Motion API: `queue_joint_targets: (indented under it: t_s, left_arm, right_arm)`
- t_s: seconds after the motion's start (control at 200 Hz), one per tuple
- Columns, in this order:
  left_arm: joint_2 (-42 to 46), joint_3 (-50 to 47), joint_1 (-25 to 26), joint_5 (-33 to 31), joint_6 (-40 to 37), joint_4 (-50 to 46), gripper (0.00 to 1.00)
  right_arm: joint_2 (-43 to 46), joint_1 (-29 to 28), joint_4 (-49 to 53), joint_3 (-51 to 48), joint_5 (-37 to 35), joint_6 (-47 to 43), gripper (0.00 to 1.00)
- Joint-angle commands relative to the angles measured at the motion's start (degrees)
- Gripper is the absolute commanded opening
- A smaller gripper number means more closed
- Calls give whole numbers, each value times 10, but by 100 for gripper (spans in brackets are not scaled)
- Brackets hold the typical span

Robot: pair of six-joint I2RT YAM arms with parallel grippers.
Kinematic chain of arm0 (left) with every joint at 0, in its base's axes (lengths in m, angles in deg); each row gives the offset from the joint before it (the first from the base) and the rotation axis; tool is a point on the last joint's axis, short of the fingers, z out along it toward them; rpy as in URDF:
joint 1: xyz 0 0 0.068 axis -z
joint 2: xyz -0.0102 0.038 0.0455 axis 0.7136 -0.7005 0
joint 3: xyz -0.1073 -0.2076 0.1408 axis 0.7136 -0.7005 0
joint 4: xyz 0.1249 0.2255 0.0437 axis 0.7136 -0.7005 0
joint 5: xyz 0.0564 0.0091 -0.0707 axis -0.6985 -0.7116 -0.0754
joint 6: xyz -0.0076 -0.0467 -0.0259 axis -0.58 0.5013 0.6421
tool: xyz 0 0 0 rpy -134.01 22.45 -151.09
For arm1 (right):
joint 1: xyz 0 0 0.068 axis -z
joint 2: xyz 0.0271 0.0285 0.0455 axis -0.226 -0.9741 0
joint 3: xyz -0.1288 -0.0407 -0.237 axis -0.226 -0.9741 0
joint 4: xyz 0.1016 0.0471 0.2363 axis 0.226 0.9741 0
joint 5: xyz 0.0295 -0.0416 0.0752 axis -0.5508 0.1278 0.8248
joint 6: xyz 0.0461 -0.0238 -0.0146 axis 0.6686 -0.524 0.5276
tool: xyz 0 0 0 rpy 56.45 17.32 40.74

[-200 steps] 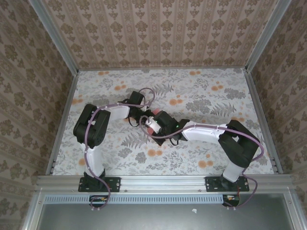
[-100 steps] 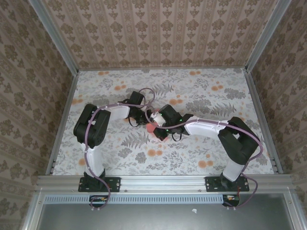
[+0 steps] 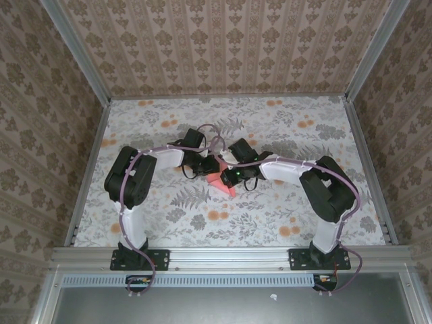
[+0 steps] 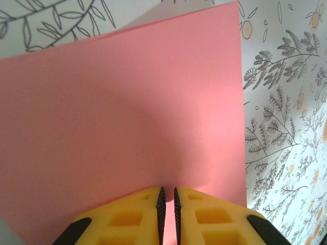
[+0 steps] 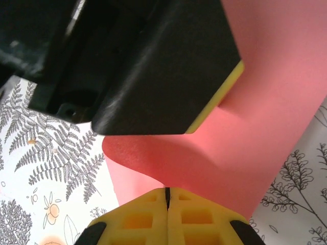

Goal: Fold a paper plane with a square sheet of paper (fold left side to right side)
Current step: Third fold the triangle at the center of the table.

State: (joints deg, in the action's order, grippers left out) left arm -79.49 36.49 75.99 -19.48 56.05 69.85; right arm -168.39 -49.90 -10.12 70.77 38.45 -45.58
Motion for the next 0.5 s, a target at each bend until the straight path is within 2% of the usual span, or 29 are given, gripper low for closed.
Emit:
queue_joint_targets:
  t_s: [0.0,0.495]
  left_arm:
    - [-24,1,6,-20,-14,-27,17]
    - [-14,7,7,-11,-15,-27,17]
  right_arm:
    - [-16,6,29,23,-2,16,0]
    - [-40,19,44,31,-13,26,0]
